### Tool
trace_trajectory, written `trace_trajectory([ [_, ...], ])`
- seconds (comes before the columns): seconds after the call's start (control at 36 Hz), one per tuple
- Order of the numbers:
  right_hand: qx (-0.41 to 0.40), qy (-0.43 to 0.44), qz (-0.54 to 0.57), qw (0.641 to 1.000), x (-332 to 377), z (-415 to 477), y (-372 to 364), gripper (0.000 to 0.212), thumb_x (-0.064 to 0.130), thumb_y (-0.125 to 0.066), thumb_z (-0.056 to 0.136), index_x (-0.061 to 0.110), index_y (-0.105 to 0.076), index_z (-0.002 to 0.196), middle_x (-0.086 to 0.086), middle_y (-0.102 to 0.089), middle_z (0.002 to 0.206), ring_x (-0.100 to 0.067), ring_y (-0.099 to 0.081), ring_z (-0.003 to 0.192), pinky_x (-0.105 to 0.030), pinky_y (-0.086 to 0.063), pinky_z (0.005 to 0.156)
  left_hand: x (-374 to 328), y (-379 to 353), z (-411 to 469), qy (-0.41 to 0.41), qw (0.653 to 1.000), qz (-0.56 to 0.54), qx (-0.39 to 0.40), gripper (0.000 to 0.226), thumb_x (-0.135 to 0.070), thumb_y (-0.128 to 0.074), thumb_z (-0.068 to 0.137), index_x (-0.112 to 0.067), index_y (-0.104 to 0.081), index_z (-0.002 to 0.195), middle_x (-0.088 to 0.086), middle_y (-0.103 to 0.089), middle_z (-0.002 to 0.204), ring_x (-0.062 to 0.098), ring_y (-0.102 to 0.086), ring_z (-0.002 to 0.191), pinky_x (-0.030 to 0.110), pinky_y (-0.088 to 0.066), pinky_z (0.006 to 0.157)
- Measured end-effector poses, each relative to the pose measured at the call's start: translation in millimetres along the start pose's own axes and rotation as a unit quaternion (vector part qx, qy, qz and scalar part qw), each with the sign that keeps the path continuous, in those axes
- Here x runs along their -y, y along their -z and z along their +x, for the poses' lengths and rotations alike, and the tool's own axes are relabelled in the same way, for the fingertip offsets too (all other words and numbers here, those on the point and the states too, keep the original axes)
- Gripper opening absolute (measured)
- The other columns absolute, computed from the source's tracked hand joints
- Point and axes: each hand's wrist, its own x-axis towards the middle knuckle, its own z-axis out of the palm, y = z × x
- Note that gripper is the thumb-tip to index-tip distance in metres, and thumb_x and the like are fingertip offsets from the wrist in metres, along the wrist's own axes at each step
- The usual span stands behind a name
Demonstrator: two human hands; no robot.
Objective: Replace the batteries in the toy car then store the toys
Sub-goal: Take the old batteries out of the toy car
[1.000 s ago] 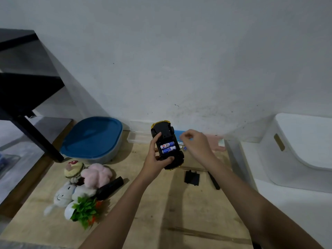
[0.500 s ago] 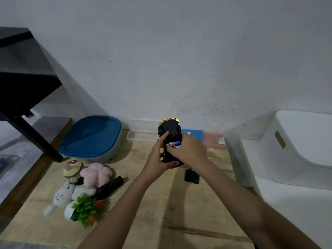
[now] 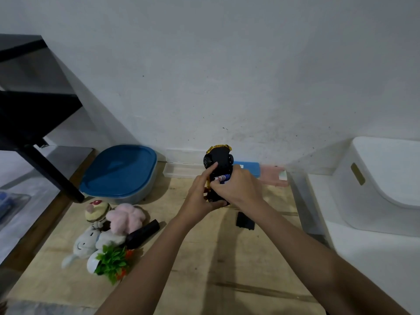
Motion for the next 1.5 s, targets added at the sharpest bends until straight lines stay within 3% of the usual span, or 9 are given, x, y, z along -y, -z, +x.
trace_trajectory([
  [0.25, 0.010, 0.039, -0.004, 0.999, -12, -2, 15, 0.048, 0.056, -0.060, 0.078, 0.021, -0.052, 0.110, 0.008, -0.062, 0.105, -0.016, -0.059, 0.097, -0.025, -0.038, 0.063, -8, 7, -5, 0.033, 0.996, -0.076, 0.013, 0.097, 0.006, -0.078, 0.068, -0.052, -0.030, 0.130, -0.014, -0.050, 0.118, 0.015, -0.061, 0.101, 0.028, -0.057, 0.076],
  [0.44, 0.039, 0.222, -0.054, 0.973, -18, -1, 14, 0.030, 0.035, -0.050, 0.092, 0.027, -0.056, 0.120, 0.009, -0.049, 0.115, -0.015, -0.058, 0.083, -0.021, -0.038, 0.055, -11, 11, -7, 0.048, 0.994, -0.093, 0.011, 0.098, 0.004, -0.078, 0.067, -0.049, -0.029, 0.133, -0.009, -0.050, 0.119, 0.014, -0.057, 0.104, 0.030, -0.057, 0.081],
  [0.69, 0.032, 0.275, -0.057, 0.959, -14, 8, 4, 0.020, 0.036, -0.052, 0.092, 0.025, -0.059, 0.108, 0.011, -0.054, 0.109, -0.015, -0.059, 0.081, -0.022, -0.037, 0.055, -14, 17, -10, 0.058, 0.994, -0.083, 0.036, 0.098, 0.003, -0.079, 0.067, -0.047, -0.028, 0.135, -0.007, -0.048, 0.122, 0.016, -0.055, 0.110, 0.029, -0.056, 0.083],
  [0.89, -0.022, 0.097, 0.283, 0.954, -12, 7, 18, 0.011, 0.026, -0.048, 0.095, 0.016, -0.049, 0.094, 0.002, -0.060, 0.092, -0.004, -0.057, 0.076, -0.020, -0.045, 0.066, -15, 24, -10, 0.060, 0.993, -0.098, 0.018, 0.098, 0.005, -0.078, 0.068, -0.044, -0.027, 0.137, -0.003, -0.048, 0.119, 0.012, -0.058, 0.101, 0.028, -0.057, 0.079],
  [1.0, 0.004, -0.069, 0.481, 0.874, -10, 13, 28, 0.010, 0.016, -0.039, 0.098, 0.008, -0.043, 0.096, -0.006, -0.057, 0.073, -0.001, -0.036, 0.034, -0.013, -0.028, 0.041, -14, 26, -11, 0.062, 0.994, -0.092, 0.019, 0.099, 0.005, -0.077, 0.069, -0.042, -0.026, 0.139, -0.009, -0.047, 0.118, 0.006, -0.058, 0.098, 0.023, -0.056, 0.076],
  [1.14, 0.044, -0.132, 0.539, 0.831, -18, 11, 30, 0.023, 0.017, -0.034, 0.097, 0.014, -0.052, 0.110, -0.002, -0.052, 0.068, -0.005, -0.034, 0.036, -0.016, -0.021, 0.034, -12, 24, -10, 0.066, 0.993, -0.092, 0.024, 0.100, 0.003, -0.079, 0.067, -0.043, -0.026, 0.138, -0.008, -0.047, 0.119, 0.007, -0.057, 0.100, 0.023, -0.056, 0.076],
  [1.31, 0.087, -0.237, 0.665, 0.703, -23, 10, 24, 0.024, 0.029, -0.046, 0.095, 0.017, -0.045, 0.074, 0.003, -0.044, 0.058, -0.005, -0.041, 0.037, -0.016, -0.020, 0.031, -11, 22, -10, 0.060, 0.994, -0.092, 0.017, 0.099, 0.002, -0.080, 0.067, -0.043, -0.027, 0.138, -0.012, -0.046, 0.120, 0.003, -0.054, 0.103, 0.022, -0.055, 0.077],
  [1.39, 0.095, -0.272, 0.633, 0.719, -26, 8, 23, 0.030, 0.032, -0.052, 0.093, 0.017, -0.043, 0.069, 0.004, -0.042, 0.050, -0.005, -0.045, 0.040, -0.016, -0.021, 0.030, -11, 22, -10, 0.058, 0.994, -0.091, 0.013, 0.099, 0.002, -0.080, 0.066, -0.044, -0.027, 0.137, -0.014, -0.046, 0.121, 0.004, -0.053, 0.105, 0.023, -0.055, 0.078],
  [1.5, 0.101, -0.241, 0.522, 0.812, -23, 3, 25, 0.032, 0.034, -0.053, 0.092, 0.016, -0.046, 0.067, 0.001, -0.043, 0.053, -0.007, -0.042, 0.039, -0.017, -0.020, 0.031, -12, 24, -11, 0.057, 0.994, -0.088, 0.011, 0.098, 0.001, -0.080, 0.067, -0.045, -0.027, 0.136, -0.015, -0.045, 0.120, 0.005, -0.053, 0.106, 0.021, -0.055, 0.076],
])
